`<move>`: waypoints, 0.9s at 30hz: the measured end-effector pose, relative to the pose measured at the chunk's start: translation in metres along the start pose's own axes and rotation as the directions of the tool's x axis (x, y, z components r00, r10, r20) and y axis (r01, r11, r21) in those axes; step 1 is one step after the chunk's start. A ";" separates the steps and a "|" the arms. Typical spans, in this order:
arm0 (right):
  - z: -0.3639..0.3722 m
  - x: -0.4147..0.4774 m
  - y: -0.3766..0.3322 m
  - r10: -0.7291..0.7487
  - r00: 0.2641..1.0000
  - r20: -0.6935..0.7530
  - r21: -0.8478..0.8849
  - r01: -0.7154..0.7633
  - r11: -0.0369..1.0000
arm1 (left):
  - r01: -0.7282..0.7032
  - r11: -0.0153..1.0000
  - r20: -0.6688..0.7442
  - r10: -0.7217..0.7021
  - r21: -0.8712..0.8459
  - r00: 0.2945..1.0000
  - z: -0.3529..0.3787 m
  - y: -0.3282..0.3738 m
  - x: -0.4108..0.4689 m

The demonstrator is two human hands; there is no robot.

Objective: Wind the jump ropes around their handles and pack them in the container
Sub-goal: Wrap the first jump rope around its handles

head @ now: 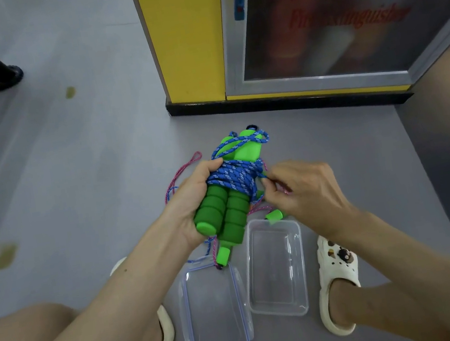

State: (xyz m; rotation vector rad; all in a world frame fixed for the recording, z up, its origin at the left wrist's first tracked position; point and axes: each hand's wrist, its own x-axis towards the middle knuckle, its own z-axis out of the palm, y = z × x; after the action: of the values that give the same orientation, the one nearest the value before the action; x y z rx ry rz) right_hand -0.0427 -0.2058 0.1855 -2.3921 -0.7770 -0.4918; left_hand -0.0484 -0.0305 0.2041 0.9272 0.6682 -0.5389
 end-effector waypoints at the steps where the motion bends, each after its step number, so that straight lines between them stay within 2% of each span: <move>1: 0.000 -0.002 0.001 0.093 0.995 0.027 0.108 -0.095 0.990 | -0.025 0.999 -0.011 0.026 0.036 1.000 0.001 -0.002 0.002; 3: 0.001 -0.005 0.001 0.266 0.954 0.139 0.284 -0.295 0.912 | -0.094 0.989 -0.026 0.097 0.115 0.995 0.004 -0.005 0.002; 5: 0.003 -0.005 0.000 0.402 0.852 0.335 0.354 -0.509 0.785 | -0.163 0.973 0.019 0.162 0.161 0.987 0.007 -0.007 0.001; 7: 0.004 -0.002 0.001 0.469 0.780 0.414 0.393 -0.618 0.681 | -0.237 0.949 0.093 0.221 0.209 0.971 0.008 -0.008 0.000; 9: 0.001 0.002 0.002 0.503 0.758 0.415 0.443 -0.651 0.616 | -0.258 0.937 0.129 0.233 0.237 0.964 0.007 -0.010 0.001; 11: -0.003 0.006 0.003 0.499 0.756 0.424 0.484 -0.655 0.581 | -0.243 0.942 0.106 0.224 0.229 0.969 0.008 -0.012 0.004; 14: -0.006 0.011 0.004 0.448 0.782 0.434 0.536 -0.624 0.568 | -0.206 0.970 0.055 0.201 0.131 0.978 0.011 -0.012 0.003; 19: -0.010 0.016 0.003 0.329 0.796 0.508 0.596 -0.601 0.533 | -0.108 0.994 0.110 0.106 0.010 0.988 0.011 0.011 0.003; 22: -0.012 0.014 0.002 0.363 0.785 0.503 0.626 -0.620 0.473 | -0.241 0.959 0.077 0.232 0.147 0.970 0.007 0.013 0.007; 24: -0.015 0.014 0.004 0.423 0.758 0.497 0.613 -0.651 0.447 | -0.270 0.938 0.061 0.263 0.217 0.963 0.005 0.006 0.009; 27: -0.019 0.015 0.005 0.482 0.658 0.579 0.506 -0.753 0.421 | -0.310 0.914 0.023 0.315 0.261 0.949 0.002 -0.002 0.012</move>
State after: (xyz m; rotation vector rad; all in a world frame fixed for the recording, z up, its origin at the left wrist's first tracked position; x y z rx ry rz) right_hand -0.0314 -0.2151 0.2053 -1.7817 -0.0592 0.5207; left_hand -0.0413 -0.0344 0.1955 1.2637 0.4574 -0.3353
